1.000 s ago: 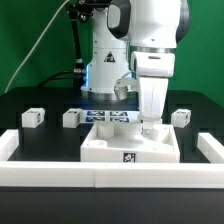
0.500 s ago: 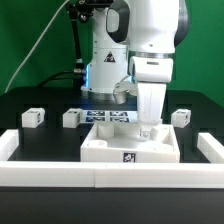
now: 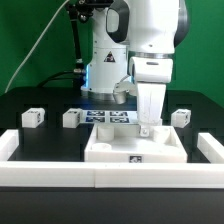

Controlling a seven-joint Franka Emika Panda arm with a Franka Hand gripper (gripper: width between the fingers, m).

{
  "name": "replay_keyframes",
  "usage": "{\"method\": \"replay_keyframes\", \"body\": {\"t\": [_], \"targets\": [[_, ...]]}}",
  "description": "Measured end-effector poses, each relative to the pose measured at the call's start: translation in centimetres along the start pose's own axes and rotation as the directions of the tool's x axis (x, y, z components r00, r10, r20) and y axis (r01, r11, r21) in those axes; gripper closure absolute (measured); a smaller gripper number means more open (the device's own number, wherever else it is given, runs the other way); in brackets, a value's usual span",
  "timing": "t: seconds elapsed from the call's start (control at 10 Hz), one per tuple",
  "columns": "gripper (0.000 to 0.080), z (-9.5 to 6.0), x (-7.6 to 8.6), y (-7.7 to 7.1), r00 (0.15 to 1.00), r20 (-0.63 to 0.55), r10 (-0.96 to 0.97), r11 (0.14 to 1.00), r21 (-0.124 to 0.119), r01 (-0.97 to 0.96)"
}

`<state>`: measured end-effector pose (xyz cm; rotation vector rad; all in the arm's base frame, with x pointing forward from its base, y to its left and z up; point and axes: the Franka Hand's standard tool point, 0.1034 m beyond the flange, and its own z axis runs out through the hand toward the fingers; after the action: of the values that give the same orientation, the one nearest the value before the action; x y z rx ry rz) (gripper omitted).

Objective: Assemble one leg

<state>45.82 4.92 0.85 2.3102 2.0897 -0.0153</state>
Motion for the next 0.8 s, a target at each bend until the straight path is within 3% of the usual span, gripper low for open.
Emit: {"method": "replay_keyframes", "body": {"t": [0.5,0.7,0.8], "targets": [[0.0741,0.0,0.1,0.0,0.998,0.003,-0.065,0.998,0.001,0.065],[0.0741,-0.2,0.8,0.5,0.995,0.015,-0.097,0.995,0.017,0.097],[0.0741,-0.3,1.2,1.0,0.994,0.016,-0.105,0.994,0.014,0.105]]}}
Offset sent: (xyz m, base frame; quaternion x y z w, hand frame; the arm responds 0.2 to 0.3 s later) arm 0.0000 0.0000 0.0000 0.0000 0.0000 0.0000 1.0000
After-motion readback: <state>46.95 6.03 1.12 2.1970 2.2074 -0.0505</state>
